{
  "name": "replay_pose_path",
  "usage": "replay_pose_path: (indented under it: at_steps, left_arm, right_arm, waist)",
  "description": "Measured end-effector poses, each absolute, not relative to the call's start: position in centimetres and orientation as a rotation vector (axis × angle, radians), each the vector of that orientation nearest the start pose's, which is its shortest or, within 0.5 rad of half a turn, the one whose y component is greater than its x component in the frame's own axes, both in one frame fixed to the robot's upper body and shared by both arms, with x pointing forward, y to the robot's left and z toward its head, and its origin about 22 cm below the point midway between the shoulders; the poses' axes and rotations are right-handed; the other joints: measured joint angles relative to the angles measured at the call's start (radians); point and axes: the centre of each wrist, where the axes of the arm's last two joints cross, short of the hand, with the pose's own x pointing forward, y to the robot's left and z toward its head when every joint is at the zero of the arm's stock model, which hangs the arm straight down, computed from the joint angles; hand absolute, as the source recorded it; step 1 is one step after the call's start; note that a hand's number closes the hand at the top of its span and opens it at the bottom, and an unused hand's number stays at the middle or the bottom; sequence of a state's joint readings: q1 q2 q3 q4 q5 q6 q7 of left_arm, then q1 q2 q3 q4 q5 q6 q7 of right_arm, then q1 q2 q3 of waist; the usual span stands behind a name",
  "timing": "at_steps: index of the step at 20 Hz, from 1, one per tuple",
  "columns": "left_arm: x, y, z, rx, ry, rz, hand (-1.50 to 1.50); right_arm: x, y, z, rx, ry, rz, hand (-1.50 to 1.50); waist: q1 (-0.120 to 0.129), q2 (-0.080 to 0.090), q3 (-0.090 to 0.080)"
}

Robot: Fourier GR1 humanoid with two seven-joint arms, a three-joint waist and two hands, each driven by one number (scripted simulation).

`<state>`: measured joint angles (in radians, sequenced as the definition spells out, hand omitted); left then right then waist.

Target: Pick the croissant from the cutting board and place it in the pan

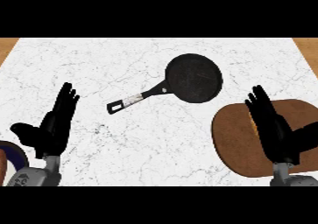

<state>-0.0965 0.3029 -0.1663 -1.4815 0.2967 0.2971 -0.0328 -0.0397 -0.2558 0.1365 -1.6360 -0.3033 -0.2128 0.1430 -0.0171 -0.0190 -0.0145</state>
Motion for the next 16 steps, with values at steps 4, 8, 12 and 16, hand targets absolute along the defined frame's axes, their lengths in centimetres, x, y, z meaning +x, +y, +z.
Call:
replay_pose_path:
  at_steps: [4,8,12,16]
  left_arm:
    - [25.7,26.3,1.0,0.195,-1.535,-0.023,0.0]
    - [24.8,28.1,0.6,0.285,-1.47,-0.147,0.0]
    - [23.6,28.9,0.0,0.329,-1.411,-0.198,0.0]
    - [22.8,29.5,-0.1,0.343,-1.382,-0.224,0.0]
  right_arm:
    - [26.3,-25.9,5.9,-0.043,-1.602,0.066,-1.5]
    - [27.5,-29.6,9.1,-0.331,-1.687,0.334,-1.5]
    - [26.0,-34.1,10.1,-0.606,-1.637,0.254,-1.5]
    - [23.8,-37.3,11.5,-0.8,-1.532,0.428,-1.5]
  waist:
    - [0.016,0.011,0.01]
    - [0.021,0.014,0.007]
    - [0.0,0.012,0.011]
    - [-0.005,0.012,0.012]
